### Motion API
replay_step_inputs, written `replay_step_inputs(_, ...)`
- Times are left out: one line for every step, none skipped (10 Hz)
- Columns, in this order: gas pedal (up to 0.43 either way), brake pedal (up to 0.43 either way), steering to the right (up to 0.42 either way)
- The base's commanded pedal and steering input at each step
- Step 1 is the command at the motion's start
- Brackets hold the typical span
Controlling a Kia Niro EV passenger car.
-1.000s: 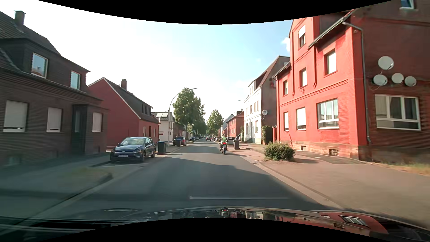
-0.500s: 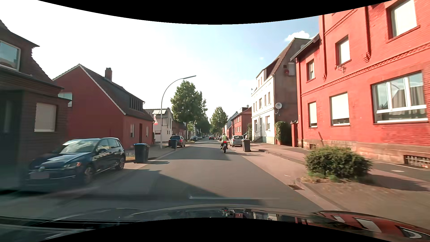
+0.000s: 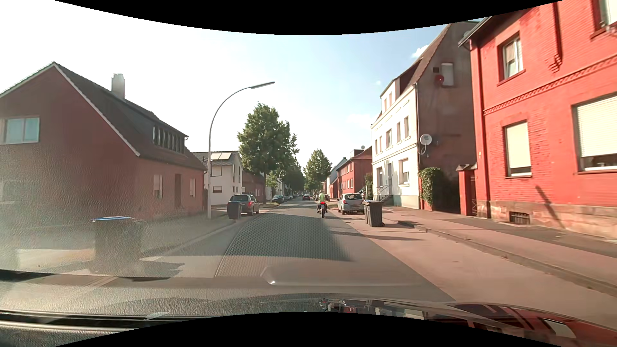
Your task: Follow the waypoints while adhering to traffic rules and regulations
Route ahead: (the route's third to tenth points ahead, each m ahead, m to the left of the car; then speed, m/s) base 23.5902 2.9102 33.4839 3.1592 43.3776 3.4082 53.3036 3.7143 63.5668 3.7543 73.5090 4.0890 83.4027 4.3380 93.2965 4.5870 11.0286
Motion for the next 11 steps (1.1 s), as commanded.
replay_step_inputs(0.157,0.0,-0.008)
replay_step_inputs(0.157,0.0,-0.003)
replay_step_inputs(0.157,0.0,-0.003)
replay_step_inputs(0.157,0.0,-0.003)
replay_step_inputs(0.157,0.0,-0.004)
replay_step_inputs(0.157,0.0,-0.004)
replay_step_inputs(0.157,0.0,-0.004)
replay_step_inputs(0.157,0.0,-0.004)
replay_step_inputs(0.157,0.0,-0.004)
replay_step_inputs(0.157,0.0,-0.005)
replay_step_inputs(0.157,0.0,-0.005)
